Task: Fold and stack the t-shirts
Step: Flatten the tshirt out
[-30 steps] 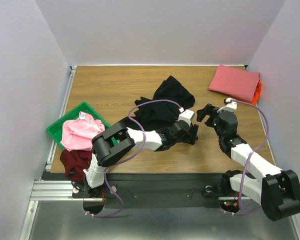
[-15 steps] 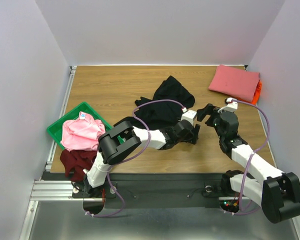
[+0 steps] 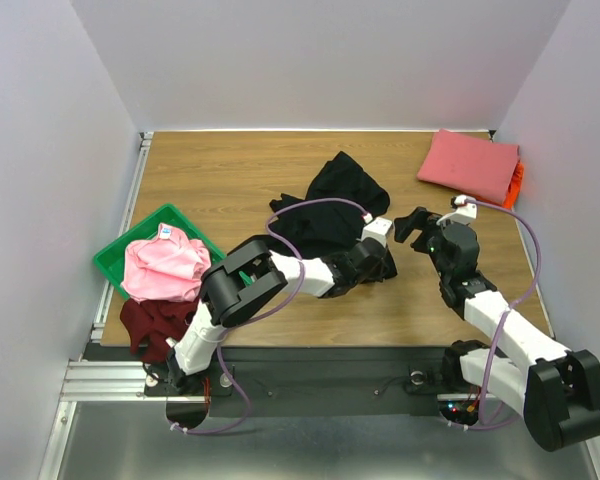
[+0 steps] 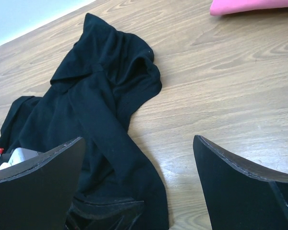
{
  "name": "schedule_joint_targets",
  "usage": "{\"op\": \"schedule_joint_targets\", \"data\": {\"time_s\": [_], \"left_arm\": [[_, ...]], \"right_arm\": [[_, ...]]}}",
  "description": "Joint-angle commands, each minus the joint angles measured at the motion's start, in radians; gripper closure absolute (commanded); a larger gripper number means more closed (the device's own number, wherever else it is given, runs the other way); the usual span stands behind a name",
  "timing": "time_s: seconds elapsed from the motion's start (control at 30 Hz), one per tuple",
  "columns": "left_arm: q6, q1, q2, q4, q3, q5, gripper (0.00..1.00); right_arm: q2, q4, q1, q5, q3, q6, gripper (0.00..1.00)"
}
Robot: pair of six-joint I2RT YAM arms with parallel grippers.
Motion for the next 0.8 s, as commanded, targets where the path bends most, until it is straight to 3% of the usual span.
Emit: {"op": "schedule_joint_targets", "data": {"time_s": [0.0,0.17,0.3,0.47,0.77], "left_arm": [[0.002,0.015,-0.014,0.041,0.018,-0.033,1.00],[0.022,0.039,-0.141,0.041,-0.100,-0.051,1.00],[0.031,0.056,-0.329,0.014,-0.274,-0.100,1.00],[-0.004,0.062,-0.482,-0.049,-0.425,-0.163,1.00],[-0.043,0.079,-0.698,-0.159,-0.545,-0.251,1.00]], "right_arm": [[-0.020,0.012,-0.005,-0.004,0.004,-0.014,0.00],[0.052,0.024,-0.005,-0.046,0.054,-0.034,0.00],[0.197,0.067,-0.005,-0.110,0.174,-0.048,0.01],[0.446,0.093,-0.005,-0.155,0.346,-0.089,0.02],[0.825,0.131,-0.004,-0.286,0.681,-0.114,0.06]]}}
